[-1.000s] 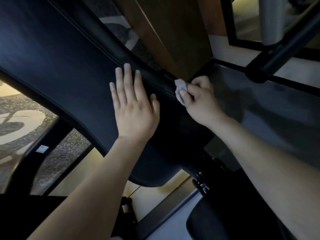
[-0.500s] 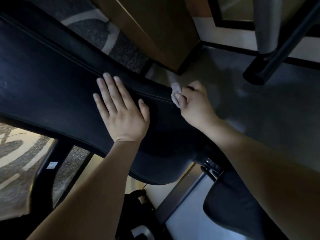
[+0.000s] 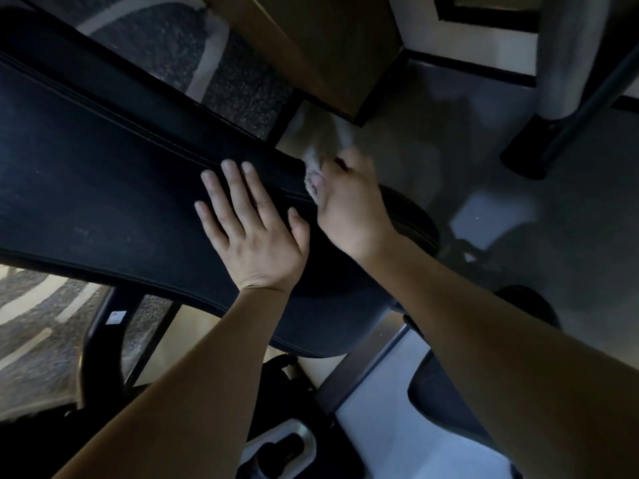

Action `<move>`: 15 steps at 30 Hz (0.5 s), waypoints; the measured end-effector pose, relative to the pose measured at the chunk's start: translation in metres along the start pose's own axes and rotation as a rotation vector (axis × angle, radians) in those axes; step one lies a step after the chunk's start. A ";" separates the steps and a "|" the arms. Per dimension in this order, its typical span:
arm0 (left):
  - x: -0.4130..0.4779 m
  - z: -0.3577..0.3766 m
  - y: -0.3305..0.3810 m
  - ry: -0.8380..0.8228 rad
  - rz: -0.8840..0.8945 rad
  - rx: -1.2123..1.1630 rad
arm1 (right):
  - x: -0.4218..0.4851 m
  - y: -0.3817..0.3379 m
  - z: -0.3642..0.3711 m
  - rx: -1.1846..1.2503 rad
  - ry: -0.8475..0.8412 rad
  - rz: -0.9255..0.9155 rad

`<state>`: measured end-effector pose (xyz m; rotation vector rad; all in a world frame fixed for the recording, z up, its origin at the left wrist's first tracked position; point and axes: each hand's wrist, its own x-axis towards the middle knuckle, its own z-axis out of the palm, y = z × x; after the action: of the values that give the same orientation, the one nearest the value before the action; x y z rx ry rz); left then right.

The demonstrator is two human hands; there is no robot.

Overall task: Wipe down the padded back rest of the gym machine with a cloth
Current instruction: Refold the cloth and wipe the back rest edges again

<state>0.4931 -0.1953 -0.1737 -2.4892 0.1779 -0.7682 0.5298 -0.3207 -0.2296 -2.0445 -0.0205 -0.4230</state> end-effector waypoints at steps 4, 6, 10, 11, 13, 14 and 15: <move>-0.001 0.003 0.000 0.026 0.008 0.016 | -0.014 0.031 -0.012 0.130 0.015 -0.082; -0.001 0.004 0.000 0.033 0.005 0.025 | -0.028 0.059 -0.023 0.169 -0.029 0.109; 0.000 0.005 0.000 0.049 -0.001 0.033 | -0.031 0.069 -0.021 0.150 -0.051 0.301; 0.000 0.005 -0.001 0.051 -0.003 0.032 | -0.022 0.060 -0.018 0.130 -0.058 0.276; 0.000 0.006 0.000 0.057 -0.003 0.023 | -0.003 0.042 -0.010 0.109 -0.121 0.192; 0.000 0.006 0.000 0.060 -0.004 0.020 | 0.004 0.035 -0.008 0.120 -0.145 0.136; 0.000 0.006 -0.001 0.061 -0.008 0.017 | 0.008 0.035 -0.008 0.129 -0.149 0.081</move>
<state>0.4966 -0.1918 -0.1774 -2.4538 0.1826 -0.8459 0.5415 -0.3458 -0.2538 -1.9386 -0.0537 -0.2131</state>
